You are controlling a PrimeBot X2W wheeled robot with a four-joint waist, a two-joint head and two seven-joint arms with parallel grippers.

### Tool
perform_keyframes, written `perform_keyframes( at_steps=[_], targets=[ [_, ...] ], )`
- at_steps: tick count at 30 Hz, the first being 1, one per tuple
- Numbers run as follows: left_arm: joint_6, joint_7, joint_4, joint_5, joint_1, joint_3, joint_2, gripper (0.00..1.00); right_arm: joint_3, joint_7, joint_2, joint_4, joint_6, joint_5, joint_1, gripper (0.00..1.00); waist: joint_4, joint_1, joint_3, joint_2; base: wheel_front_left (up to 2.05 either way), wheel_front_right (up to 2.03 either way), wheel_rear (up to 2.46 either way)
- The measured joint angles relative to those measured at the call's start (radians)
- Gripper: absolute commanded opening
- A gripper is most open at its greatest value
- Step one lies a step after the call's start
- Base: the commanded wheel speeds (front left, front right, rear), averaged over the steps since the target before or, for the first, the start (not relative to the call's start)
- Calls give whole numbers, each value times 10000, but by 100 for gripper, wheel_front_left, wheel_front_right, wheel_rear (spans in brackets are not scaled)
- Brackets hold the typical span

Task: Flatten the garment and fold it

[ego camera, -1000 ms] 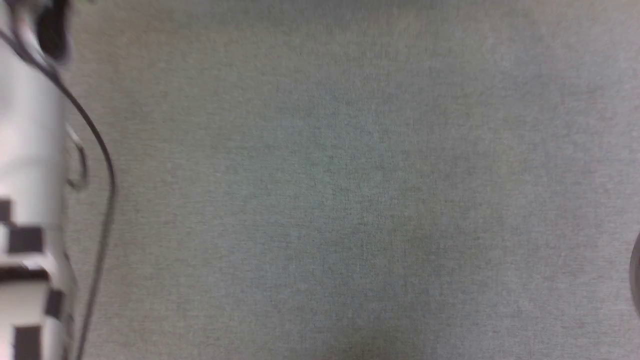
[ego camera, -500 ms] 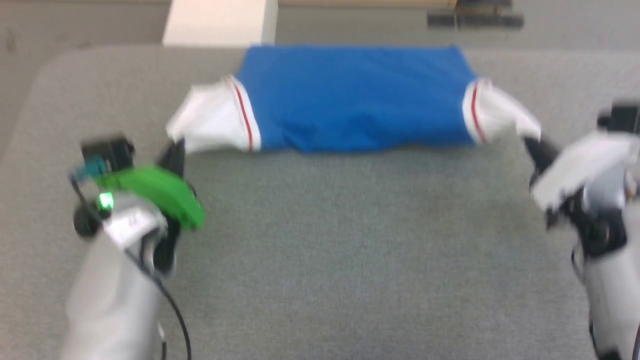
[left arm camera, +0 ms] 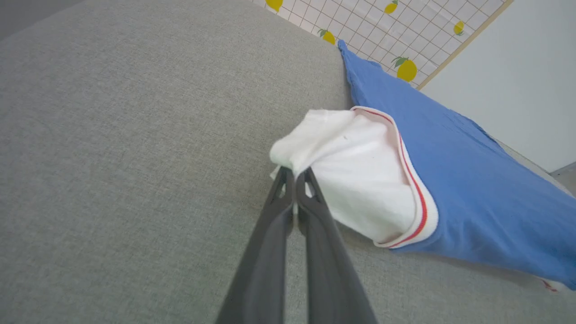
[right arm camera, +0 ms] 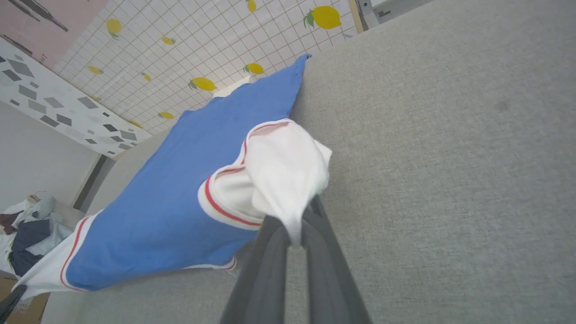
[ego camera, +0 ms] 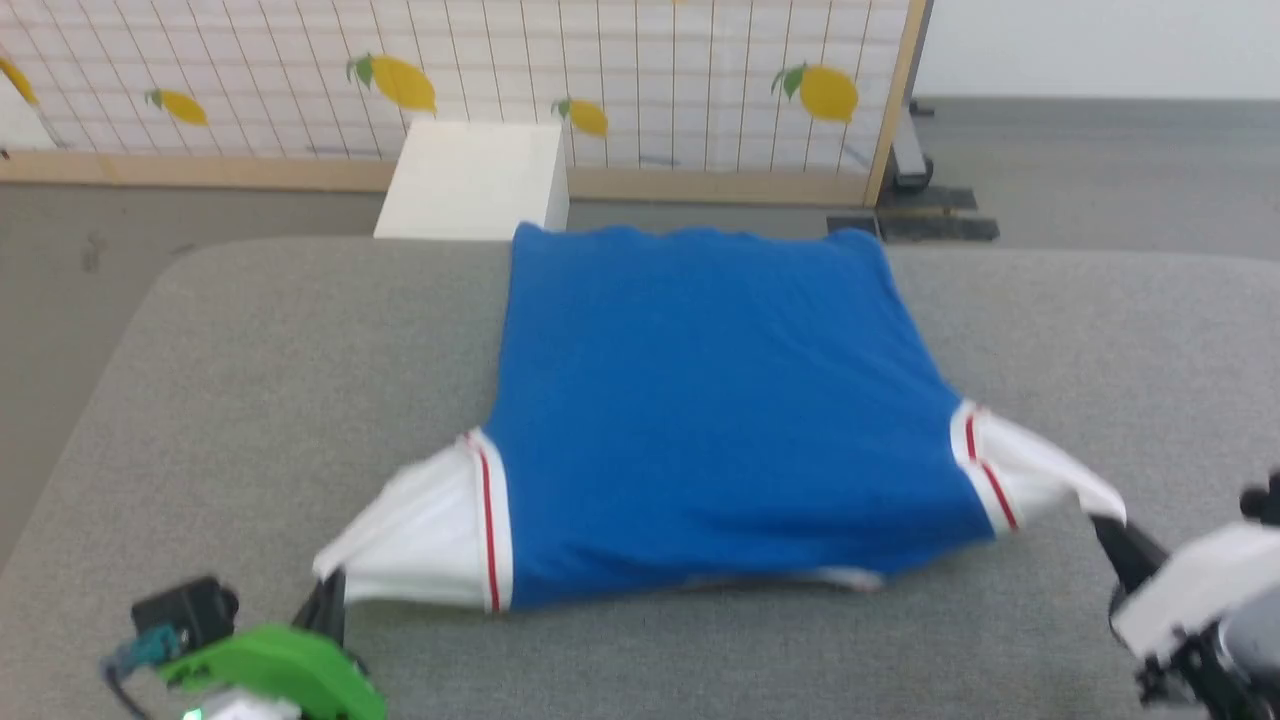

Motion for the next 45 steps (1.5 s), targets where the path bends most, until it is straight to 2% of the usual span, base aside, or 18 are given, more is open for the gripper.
perform_keyframes(
  at_steps=[5, 11, 14, 19, 27, 31, 35, 36, 40, 45],
  targets=[
    [560, 596, -993, -54, 1185, 71, 117, 0, -669, 694, 418, -1007, 2, -136, 1262, 0, -8, 0, -319, 0, 0, 0, 0],
    [867, 1327, -1252, 238, 1499, -309, 472, 0, -721, 1952, 619, -1918, 0, -922, 1856, 0, -86, 0, -299, 0, 0, 0, 0],
    [882, 1718, -991, 472, 1458, -663, 696, 0, -303, 2844, 596, -2067, 0, -1486, 1813, 0, -155, 0, -175, 0, 0, 0, 0],
    [779, 2284, -245, 1024, 940, -1312, 1072, 0, 878, 4518, 190, -1860, 2, -2727, 1110, 0, -266, 0, 172, 0, 0, 0, 0],
    [531, 2176, 497, 1296, 107, -1592, 1043, 0, 2719, 6775, -782, -915, 2, -3716, 300, 0, -270, 1, 815, 0, 0, 0, 0],
    [518, 1910, 581, 1281, -55, -1578, 905, 0, 3095, 7313, -1093, -612, 2, -3708, 249, 0, -179, 1, 1054, 0, 0, 0, 0],
    [518, 1751, 562, 1267, -69, -1540, 832, 0, 3191, 7275, -1202, -585, 2, -3657, 211, 2, -111, 1, 1170, 0, 0, 0, 0],
    [520, 1724, 548, 1264, -69, -1528, 825, 0, 3183, 7173, -1206, -581, 2, -3572, 209, 100, -117, 1, 1168, 0, 0, 0, 0],
    [539, 1634, 447, 1193, -54, -1463, 815, 0, 2936, 6863, -1124, -644, 2, -3162, 212, 100, -167, 1, 1080, 0, 0, 0, 0],
    [642, 1622, 199, 1183, 18, -1406, 815, 0, 1662, 6506, -861, -1430, 2, -2497, 234, 100, -245, 1, 884, 0, 0, 0, 0]
  ],
)
